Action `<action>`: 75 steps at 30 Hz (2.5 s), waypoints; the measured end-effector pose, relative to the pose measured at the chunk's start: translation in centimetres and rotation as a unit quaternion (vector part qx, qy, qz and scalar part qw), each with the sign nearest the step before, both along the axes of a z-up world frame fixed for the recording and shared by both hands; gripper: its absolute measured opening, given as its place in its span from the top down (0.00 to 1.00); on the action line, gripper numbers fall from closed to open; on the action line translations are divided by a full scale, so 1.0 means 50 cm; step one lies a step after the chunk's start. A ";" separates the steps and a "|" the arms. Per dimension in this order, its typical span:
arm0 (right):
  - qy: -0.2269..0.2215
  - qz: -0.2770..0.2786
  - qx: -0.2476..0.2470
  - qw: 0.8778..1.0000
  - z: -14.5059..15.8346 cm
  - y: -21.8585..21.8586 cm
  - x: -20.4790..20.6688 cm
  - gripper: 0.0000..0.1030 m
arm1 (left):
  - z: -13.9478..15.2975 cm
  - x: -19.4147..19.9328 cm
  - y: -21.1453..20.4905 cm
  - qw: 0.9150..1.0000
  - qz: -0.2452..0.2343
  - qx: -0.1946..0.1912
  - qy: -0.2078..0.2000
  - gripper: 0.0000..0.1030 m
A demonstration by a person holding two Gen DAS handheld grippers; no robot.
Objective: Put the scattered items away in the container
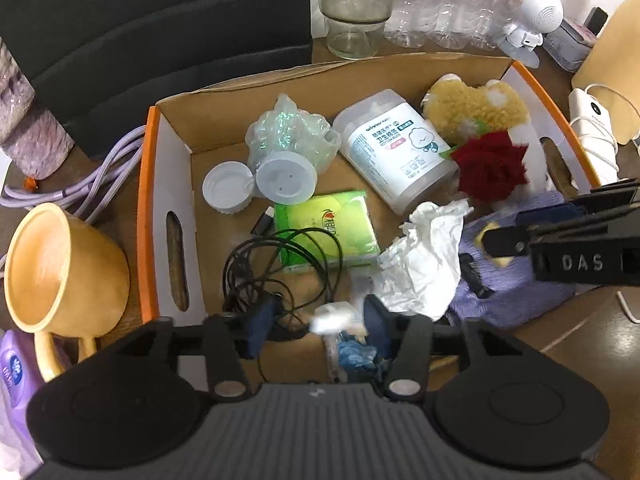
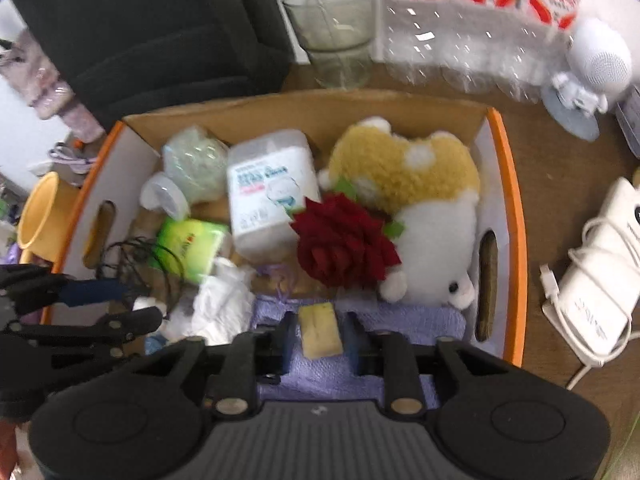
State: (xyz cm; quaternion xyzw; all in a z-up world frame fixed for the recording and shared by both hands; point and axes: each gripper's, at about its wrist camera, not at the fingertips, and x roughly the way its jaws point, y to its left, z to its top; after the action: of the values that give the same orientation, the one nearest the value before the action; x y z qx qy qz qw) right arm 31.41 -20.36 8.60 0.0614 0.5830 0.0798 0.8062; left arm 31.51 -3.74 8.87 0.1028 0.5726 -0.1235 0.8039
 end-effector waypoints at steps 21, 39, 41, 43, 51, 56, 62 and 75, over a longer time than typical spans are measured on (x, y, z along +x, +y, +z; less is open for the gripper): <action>-0.081 -0.005 -0.040 0.996 0.317 -0.007 -0.097 0.11 | 0.281 -0.090 0.020 0.990 0.058 -0.009 -0.125 0.01; -0.423 -0.042 -0.027 0.905 0.226 0.008 -0.236 0.04 | 0.205 -0.203 0.035 0.895 0.127 -0.083 -0.419 0.00; -0.424 -0.043 -0.026 0.904 0.227 0.010 -0.237 0.04 | 0.203 -0.203 0.037 0.895 0.128 -0.084 -0.419 0.00; -0.424 -0.043 -0.023 0.904 0.226 0.012 -0.238 0.04 | 0.199 -0.204 0.041 0.895 0.130 -0.086 -0.417 0.00; -0.431 -0.038 -0.025 0.901 0.183 0.018 -0.323 0.04 | 0.178 -0.322 0.044 0.881 0.141 -0.083 -0.443 0.00; -0.424 -0.038 -0.016 0.904 0.118 0.006 -0.470 0.04 | 0.076 -0.495 0.069 0.883 0.116 -0.128 -0.437 0.00; -0.405 -0.040 -0.014 0.913 0.029 0.004 -0.638 0.03 | -0.039 -0.654 0.100 0.901 0.118 -0.113 -0.401 0.00; -0.355 -0.044 -0.023 0.934 -0.074 0.020 -0.705 0.01 | -0.106 -0.677 0.097 0.925 0.100 -0.071 -0.359 0.00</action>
State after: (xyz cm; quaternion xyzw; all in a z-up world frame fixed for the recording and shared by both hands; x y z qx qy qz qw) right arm -3.84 -19.38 4.88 0.0360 0.2575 0.0474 0.9644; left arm -2.32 1.11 3.57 0.0251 0.2431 -0.0379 0.9689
